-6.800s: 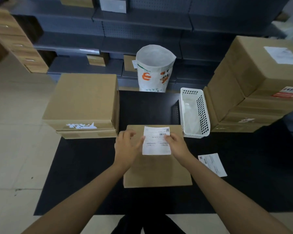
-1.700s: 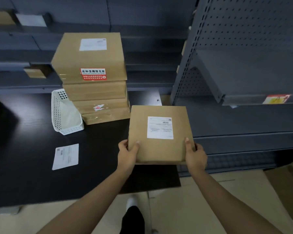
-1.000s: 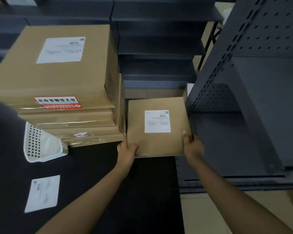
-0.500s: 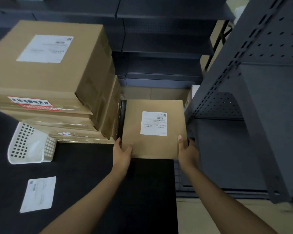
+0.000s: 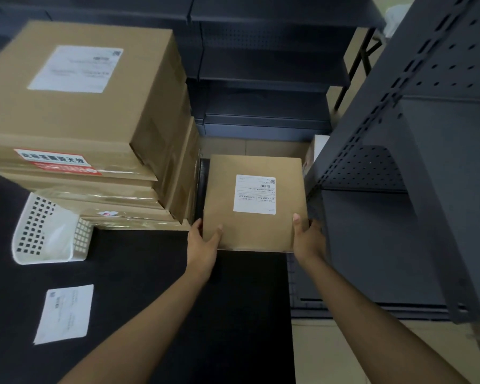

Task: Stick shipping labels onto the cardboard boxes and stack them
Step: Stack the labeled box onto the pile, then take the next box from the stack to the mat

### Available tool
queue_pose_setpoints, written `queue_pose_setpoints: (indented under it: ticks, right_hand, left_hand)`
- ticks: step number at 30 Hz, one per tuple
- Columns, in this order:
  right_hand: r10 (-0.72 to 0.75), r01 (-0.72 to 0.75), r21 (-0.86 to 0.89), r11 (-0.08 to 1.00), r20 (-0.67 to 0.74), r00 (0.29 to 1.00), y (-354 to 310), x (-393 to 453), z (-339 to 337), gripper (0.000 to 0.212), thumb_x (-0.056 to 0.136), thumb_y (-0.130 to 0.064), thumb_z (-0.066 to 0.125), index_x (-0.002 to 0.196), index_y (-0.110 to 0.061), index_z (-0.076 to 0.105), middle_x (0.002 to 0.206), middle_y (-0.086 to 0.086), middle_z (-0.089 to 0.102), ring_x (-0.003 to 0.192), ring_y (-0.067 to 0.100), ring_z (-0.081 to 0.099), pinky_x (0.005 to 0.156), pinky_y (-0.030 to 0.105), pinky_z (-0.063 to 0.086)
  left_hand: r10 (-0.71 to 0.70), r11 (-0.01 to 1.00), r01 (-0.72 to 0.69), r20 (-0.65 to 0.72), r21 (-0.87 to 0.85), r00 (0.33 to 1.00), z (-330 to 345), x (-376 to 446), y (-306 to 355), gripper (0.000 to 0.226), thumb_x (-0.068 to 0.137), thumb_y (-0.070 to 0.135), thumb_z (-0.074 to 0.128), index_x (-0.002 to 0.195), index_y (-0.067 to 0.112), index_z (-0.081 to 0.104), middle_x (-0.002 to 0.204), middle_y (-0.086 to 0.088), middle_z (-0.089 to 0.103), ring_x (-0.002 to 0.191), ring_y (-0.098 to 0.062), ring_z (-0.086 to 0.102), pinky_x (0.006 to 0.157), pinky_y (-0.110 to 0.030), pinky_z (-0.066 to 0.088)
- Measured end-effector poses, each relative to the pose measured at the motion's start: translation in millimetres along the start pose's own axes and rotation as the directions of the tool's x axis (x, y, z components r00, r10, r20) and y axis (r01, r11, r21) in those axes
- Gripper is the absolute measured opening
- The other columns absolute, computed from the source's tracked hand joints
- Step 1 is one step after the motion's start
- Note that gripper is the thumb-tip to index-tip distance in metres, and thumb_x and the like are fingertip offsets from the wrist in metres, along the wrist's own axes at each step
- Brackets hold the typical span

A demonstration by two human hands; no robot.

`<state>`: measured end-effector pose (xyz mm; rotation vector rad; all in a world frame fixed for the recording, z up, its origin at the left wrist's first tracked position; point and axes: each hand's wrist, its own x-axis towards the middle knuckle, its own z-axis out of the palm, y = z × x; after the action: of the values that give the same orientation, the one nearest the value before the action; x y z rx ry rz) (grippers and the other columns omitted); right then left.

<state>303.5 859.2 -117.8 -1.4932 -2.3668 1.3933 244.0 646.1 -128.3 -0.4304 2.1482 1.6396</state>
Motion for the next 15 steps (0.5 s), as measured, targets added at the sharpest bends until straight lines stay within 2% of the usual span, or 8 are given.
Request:
queue_pose_setpoints:
  ticks: [3,6,10,13,15]
  right_hand:
    - [-0.03,0.026,-0.027,0.999,-0.157,0.987,-2,-19,-4,0.065,0.097,-0.052,0.038,0.147,-0.012,0.028,0.146,0.018,0.042,0.129,0.036,0.043,0.102,0.049,0.041]
    - [-0.157,0.111,-0.195,0.974,-0.239,0.958,4,-52,-4,0.054,0.099,-0.039,0.043,0.14,-0.005,0.038,0.139,0.021,0.047,0.126,0.038,0.043,0.101,0.047,0.039]
    - [-0.244,0.164,-0.383,0.909,-0.171,0.955,4,-90,3,0.045,0.097,-0.024,0.048,0.135,-0.001,0.041,0.139,0.021,0.045,0.125,0.036,0.041,0.102,0.044,0.035]
    - [-0.378,0.231,-0.598,0.768,-0.13,0.917,0,-111,3,0.046,0.095,-0.02,0.047,0.137,-0.004,0.039,0.147,0.016,0.034,0.132,0.033,0.033,0.108,0.041,0.029]
    - [-0.438,0.293,-0.698,0.653,-0.032,0.899,-1,-124,-1,0.042,0.096,-0.02,0.045,0.135,-0.006,0.038,0.144,0.013,0.035,0.13,0.029,0.034,0.107,0.037,0.03]
  left_hand:
    - [0.009,1.0,-0.009,-0.01,0.018,1.0,-11,-3,-2,0.083,0.081,0.045,0.07,0.147,0.019,0.027,0.151,-0.003,0.03,0.137,-0.02,0.032,0.11,-0.04,0.031]
    - [0.049,0.994,-0.05,0.019,0.101,0.999,-28,-14,-8,0.083,0.079,0.045,0.07,0.146,0.021,0.028,0.151,-0.001,0.031,0.137,-0.02,0.034,0.108,-0.04,0.032]
    - [0.172,0.926,-0.2,0.113,0.322,0.979,-59,-24,-11,0.073,0.083,0.038,0.07,0.144,0.023,0.033,0.147,0.001,0.038,0.133,-0.017,0.038,0.108,-0.038,0.033]
    - [0.289,0.785,-0.342,0.184,0.516,0.94,-85,-30,-5,0.063,0.083,0.036,0.068,0.138,0.025,0.04,0.138,0.002,0.048,0.127,-0.016,0.045,0.108,-0.042,0.037]
    - [0.341,0.668,-0.418,0.245,0.616,0.907,-102,-38,1,0.059,0.084,0.034,0.068,0.136,0.026,0.042,0.135,0.003,0.051,0.125,-0.016,0.048,0.108,-0.044,0.037]
